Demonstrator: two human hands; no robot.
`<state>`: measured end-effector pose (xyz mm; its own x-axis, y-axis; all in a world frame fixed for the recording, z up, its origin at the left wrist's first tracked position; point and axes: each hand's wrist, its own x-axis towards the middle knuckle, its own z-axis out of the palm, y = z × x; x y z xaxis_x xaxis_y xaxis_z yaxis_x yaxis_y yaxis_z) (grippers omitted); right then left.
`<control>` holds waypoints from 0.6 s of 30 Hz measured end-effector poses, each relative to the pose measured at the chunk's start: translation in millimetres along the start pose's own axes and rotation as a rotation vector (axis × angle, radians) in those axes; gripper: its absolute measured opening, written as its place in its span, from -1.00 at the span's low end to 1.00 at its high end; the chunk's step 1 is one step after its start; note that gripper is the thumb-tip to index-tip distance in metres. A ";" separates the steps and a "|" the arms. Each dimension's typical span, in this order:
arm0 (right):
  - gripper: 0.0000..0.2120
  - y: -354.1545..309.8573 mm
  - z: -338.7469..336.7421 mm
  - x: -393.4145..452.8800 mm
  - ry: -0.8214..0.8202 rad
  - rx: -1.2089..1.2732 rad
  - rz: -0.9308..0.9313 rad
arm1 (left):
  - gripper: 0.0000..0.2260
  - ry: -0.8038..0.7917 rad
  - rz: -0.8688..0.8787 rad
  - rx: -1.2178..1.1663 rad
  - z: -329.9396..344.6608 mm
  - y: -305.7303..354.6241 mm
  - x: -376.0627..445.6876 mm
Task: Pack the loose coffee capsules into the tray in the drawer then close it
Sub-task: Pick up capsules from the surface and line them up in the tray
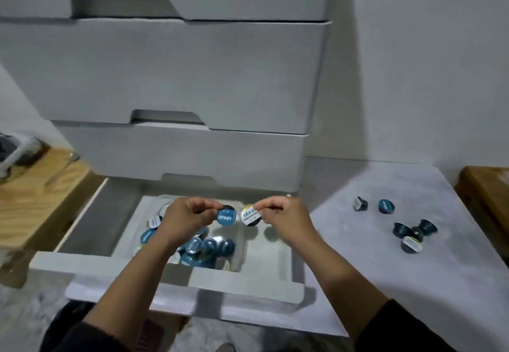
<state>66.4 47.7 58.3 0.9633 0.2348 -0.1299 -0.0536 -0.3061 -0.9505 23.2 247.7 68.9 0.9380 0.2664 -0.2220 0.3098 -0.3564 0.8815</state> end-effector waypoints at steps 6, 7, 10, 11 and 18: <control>-0.78 8.1 66.4 38.5 -0.028 -0.154 0.104 | -0.89 -0.159 -0.049 0.131 -42.1 -39.7 58.3; -0.75 11.8 73.3 44.3 -0.022 -0.194 0.120 | -0.89 -0.192 -0.040 0.159 -45.4 -43.5 67.1; -0.75 20.9 86.4 54.2 0.028 -0.261 0.160 | -0.90 -0.298 -0.024 0.226 -44.9 -52.9 88.7; -0.78 22.9 90.0 56.2 0.053 -0.267 0.177 | -0.90 -0.334 -0.013 0.239 -43.2 -54.5 93.6; -0.81 26.9 100.7 64.5 0.079 -0.416 0.250 | -0.82 -0.487 0.003 0.362 -24.6 -63.3 114.2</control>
<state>100.7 147.5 -4.2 0.9524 0.0414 -0.3022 -0.1912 -0.6908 -0.6974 106.8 322.7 -2.0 0.8760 -0.1454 -0.4600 0.2599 -0.6611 0.7038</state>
